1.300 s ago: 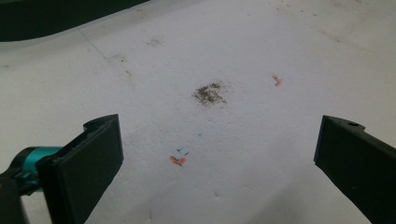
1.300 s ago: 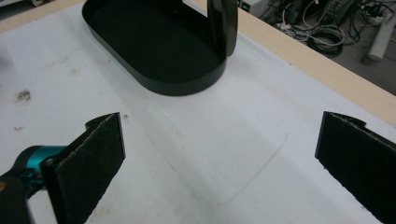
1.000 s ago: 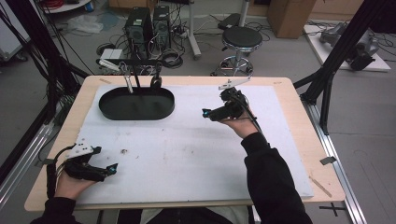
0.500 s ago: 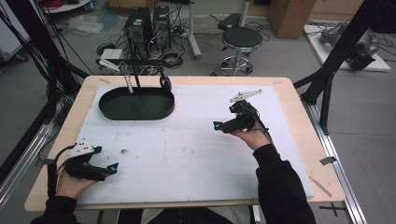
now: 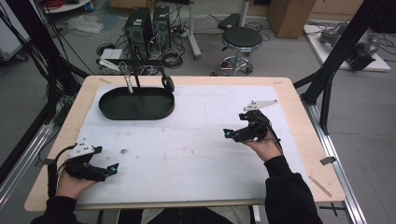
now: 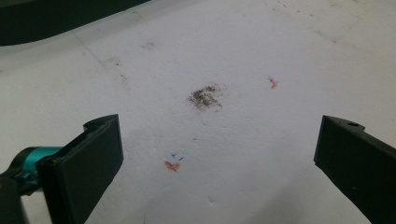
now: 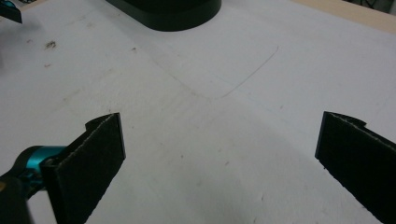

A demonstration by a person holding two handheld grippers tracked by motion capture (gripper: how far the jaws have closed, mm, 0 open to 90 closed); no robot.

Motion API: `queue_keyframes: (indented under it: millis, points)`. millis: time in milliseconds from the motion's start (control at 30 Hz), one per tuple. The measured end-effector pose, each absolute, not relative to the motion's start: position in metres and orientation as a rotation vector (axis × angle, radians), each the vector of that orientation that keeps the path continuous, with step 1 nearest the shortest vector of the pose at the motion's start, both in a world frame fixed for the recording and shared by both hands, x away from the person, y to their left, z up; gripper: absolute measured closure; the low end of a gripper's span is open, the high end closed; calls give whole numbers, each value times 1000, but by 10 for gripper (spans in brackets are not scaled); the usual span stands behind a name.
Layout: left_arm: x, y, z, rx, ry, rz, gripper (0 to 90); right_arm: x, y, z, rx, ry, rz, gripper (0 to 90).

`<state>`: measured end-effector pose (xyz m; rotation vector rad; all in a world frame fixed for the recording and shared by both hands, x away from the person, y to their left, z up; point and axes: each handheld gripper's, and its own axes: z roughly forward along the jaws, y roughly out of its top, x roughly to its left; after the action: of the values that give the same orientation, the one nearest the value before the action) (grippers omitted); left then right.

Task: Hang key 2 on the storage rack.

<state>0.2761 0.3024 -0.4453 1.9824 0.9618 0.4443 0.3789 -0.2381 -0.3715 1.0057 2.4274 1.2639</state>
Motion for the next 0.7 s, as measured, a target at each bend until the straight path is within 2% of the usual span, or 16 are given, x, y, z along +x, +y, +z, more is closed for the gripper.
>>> queue_keyframes:
  millis: [700]
  points:
    - [276, 302, -445, 1985, 959, 440, 18, 341, -276, -404, 1032, 2350, 1314, 8]
